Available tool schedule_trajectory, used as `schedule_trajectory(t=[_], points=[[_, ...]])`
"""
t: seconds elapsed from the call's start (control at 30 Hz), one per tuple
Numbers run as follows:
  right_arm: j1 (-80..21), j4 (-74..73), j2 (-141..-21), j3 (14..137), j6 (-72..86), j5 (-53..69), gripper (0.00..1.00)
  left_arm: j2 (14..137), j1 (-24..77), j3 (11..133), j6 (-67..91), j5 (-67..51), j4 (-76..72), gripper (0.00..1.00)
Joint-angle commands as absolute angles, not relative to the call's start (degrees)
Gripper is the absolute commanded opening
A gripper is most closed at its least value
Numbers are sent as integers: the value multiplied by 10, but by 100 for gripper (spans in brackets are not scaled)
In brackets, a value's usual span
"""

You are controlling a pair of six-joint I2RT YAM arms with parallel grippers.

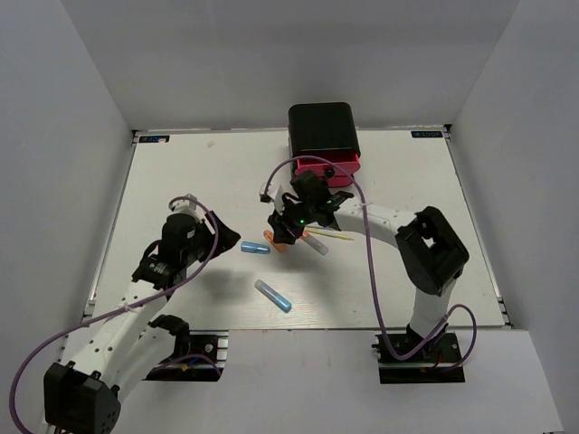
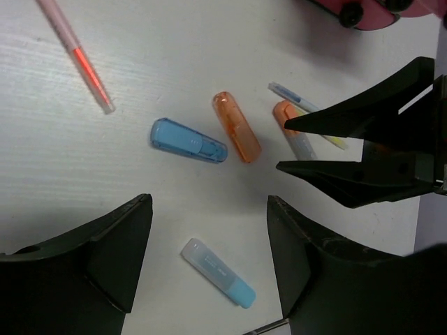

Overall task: Sort the stationery into containers
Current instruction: Pick up the stationery from the center of the board.

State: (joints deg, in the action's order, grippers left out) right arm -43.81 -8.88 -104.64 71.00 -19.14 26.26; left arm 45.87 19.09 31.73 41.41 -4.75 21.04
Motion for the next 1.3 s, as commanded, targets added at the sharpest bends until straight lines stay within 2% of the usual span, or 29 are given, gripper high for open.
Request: schedule_trajectory(t=[0.0,0.37,0.7,0.77,0.87,0.97,1.1,1.2,1.27], points=[[-455,-104,-1070,748,-135,205,51,441,191,298,465,-17,233,76],[-490,-95,-1131,778,-99,92,50,425,191,273,483,-17,215,76],[-499,-87,-1155,767,-105,51,50,418,191,268,489,-17,221,76],[-499,-82,-1157,765,-107,51,41,418,191,263,489,-17,221,76],[-498,-85,-1157,759,-107,53,36,418,191,263,489,-22,221,76],[-496,-89,-1156,753,-109,57,25,431,191,263,494,-28,221,76],[-492,-99,-1142,765,-120,75,8,445,191,268,494,-39,209,76],[-478,-108,-1109,792,-149,78,0,457,191,268,494,-44,204,76],[-468,-112,-1075,818,-178,84,0,462,191,268,494,-44,199,76]])
